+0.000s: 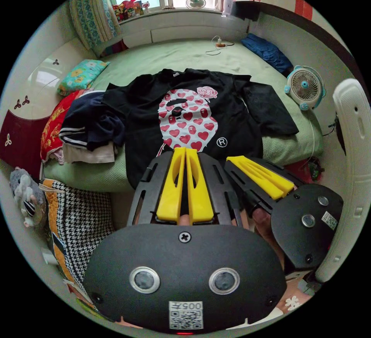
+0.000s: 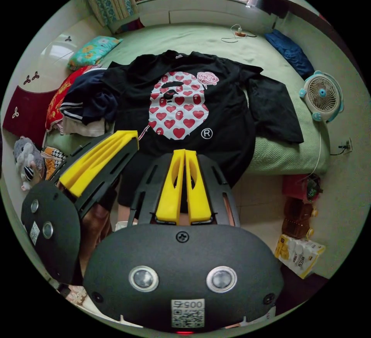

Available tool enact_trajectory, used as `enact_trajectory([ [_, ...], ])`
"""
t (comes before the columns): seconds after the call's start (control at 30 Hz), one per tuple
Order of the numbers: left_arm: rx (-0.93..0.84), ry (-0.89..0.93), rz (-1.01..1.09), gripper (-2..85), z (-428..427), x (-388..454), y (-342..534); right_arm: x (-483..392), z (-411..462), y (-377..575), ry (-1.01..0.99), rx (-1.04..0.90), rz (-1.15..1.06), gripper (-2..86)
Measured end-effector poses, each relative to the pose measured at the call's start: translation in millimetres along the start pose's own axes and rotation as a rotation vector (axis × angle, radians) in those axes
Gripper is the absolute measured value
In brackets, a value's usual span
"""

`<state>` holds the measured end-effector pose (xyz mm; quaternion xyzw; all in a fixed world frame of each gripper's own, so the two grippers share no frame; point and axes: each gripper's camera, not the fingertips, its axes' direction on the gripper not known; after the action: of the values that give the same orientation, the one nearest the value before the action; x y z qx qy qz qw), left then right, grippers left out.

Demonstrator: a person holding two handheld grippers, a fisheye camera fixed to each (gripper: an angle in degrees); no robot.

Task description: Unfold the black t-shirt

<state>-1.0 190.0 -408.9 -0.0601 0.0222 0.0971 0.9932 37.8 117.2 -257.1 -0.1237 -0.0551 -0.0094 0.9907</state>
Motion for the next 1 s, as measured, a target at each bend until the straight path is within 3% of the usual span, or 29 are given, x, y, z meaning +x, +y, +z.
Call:
enact_trajectory([
  [0.37,0.04,-0.01,-0.041,-0.7,-31.9,-2.7,41.1,4.2,-36.9,59.5,-0.051,0.12,-0.029,-1.0],
  [0.67,0.075,-0.048,-0.11,-0.6,-35.6,-6.6,68.2,12.5,-42.7,93.2,-0.024,0.205,0.081,-1.2],
  [1.0,0.037,-0.046,-0.076,-0.2,-18.8,-2.2,100.6,13.1,-35.0,139.0,0.115,0.28,0.063,-1.2],
])
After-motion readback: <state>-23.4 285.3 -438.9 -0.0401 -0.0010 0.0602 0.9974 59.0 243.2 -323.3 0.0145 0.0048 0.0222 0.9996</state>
